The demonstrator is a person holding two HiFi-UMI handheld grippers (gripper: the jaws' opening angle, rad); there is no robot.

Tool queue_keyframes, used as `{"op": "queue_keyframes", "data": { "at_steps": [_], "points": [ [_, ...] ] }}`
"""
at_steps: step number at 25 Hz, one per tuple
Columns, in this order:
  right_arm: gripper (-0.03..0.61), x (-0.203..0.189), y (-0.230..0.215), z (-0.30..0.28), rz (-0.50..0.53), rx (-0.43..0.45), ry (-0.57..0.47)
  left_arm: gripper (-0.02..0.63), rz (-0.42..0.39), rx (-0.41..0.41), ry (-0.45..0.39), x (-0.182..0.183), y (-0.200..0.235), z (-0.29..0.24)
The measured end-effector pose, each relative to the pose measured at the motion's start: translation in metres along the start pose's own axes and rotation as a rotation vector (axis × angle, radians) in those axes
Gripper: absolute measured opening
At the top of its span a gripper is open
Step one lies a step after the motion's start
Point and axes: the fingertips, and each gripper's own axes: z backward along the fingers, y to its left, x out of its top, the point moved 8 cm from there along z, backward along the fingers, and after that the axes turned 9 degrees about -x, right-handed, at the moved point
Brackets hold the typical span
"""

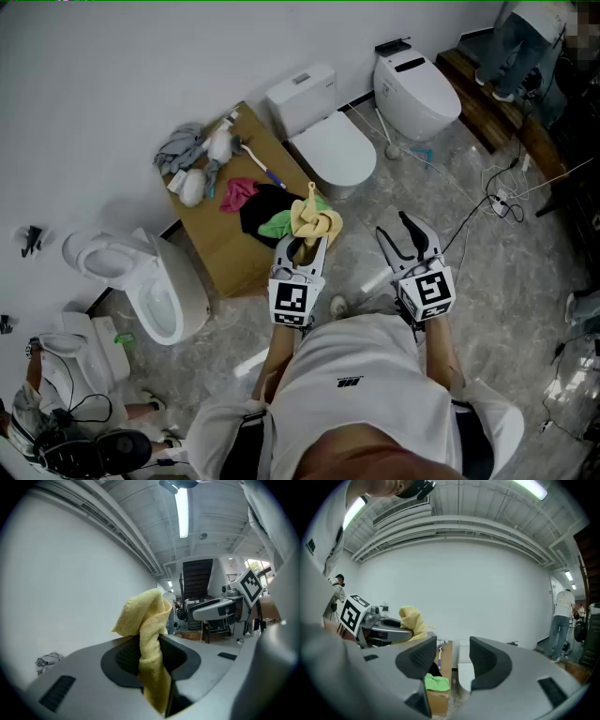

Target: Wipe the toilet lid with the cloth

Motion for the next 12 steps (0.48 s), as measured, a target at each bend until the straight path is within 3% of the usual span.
{"op": "queue_keyframes", "data": {
  "at_steps": [12],
  "points": [
    [0.219,-0.006,-0.007,-0.027,-0.023,-0.01,0.015,0.109,0.002,-0.017,-0.004,-0.001,0.017,-0.024]
  ]
}}
